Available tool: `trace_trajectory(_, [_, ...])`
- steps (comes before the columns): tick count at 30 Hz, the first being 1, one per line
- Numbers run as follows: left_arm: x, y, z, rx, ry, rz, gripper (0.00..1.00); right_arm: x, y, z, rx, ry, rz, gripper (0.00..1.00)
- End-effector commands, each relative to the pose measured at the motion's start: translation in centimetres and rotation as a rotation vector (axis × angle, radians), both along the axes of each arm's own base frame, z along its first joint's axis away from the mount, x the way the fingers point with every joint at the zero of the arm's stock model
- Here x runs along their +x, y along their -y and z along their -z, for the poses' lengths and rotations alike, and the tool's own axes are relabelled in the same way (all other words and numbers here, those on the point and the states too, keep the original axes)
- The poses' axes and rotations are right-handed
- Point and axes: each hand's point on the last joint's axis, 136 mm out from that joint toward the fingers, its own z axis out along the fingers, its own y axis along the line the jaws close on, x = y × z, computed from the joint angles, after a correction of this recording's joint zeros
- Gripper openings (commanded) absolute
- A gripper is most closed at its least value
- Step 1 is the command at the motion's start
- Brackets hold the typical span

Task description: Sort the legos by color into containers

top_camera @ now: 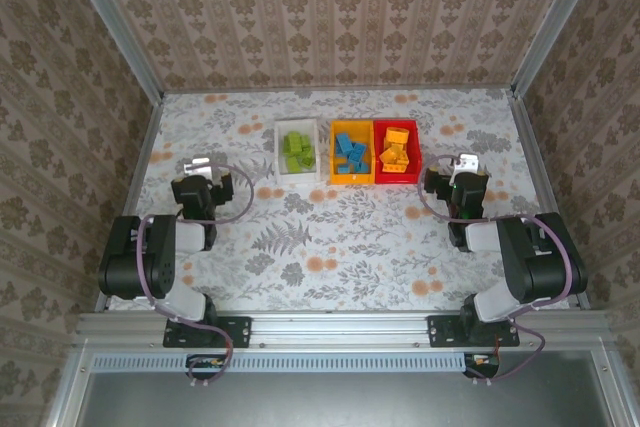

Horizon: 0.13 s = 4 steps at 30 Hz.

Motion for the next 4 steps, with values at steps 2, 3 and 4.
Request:
trace_trajectory(2, [0.68, 0.42, -1.41, -0.005, 0.049, 0.019, 1.00, 1.10, -0.74, -0.99, 0.000, 0.027, -0.049, 1.00])
trace_trajectory(3, [0.72, 0.45, -1.47, -0.005, 0.051, 0.020, 1.00, 1.02, -0.72, -0.99, 0.001, 0.029, -0.049, 1.00])
trace_trajectory(4, [0.67, 0.42, -1.41, -0.006, 0.049, 0.019, 1.00, 1.02, -0.77, -1.05, -0.001, 0.032, -0.050, 1.00])
